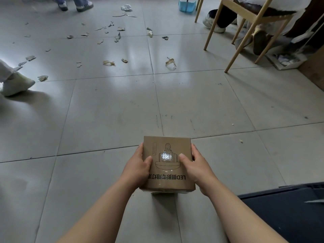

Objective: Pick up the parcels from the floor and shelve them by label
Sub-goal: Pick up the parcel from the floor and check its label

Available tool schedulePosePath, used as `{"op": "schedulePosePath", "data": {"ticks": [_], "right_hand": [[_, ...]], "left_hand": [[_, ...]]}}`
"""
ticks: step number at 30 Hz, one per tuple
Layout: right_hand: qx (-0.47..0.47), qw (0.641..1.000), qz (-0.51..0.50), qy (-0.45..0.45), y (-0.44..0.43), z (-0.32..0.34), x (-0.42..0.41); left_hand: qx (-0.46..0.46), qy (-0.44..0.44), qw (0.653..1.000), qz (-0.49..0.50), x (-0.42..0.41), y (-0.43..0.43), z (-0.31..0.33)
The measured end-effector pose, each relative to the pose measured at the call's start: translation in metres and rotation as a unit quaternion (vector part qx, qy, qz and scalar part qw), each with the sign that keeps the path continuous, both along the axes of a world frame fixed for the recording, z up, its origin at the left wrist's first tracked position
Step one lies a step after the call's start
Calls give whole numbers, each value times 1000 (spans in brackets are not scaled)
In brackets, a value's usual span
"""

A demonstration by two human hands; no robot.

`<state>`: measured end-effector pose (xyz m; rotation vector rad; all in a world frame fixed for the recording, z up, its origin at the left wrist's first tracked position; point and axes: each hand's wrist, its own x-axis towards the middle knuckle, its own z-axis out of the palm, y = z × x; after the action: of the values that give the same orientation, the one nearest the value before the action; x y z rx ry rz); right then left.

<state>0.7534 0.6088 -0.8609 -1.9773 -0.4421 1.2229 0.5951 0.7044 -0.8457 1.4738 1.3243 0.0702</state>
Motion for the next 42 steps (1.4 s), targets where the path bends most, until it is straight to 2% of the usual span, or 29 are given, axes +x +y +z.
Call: {"op": "schedulePosePath", "data": {"ticks": [9, 19, 27, 33, 42], "right_hand": [[30, 999, 26, -34, 3, 127, -8], [121, 987, 22, -100, 2, 330, -21], [171, 982, -14, -77, 2, 465, -33], [210, 975, -6, -76, -10, 541, -40], [219, 974, 7, -61, -27, 613, -63]], "left_hand": [[29, -36, 999, -11, -12, 7, 134], [62, -81, 995, -21, -33, 14, 335], [74, -126, 989, -14, -50, 11, 480], [100, -137, 985, -9, -64, 3, 559], [98, -142, 985, 1, -85, -15, 629]]}}
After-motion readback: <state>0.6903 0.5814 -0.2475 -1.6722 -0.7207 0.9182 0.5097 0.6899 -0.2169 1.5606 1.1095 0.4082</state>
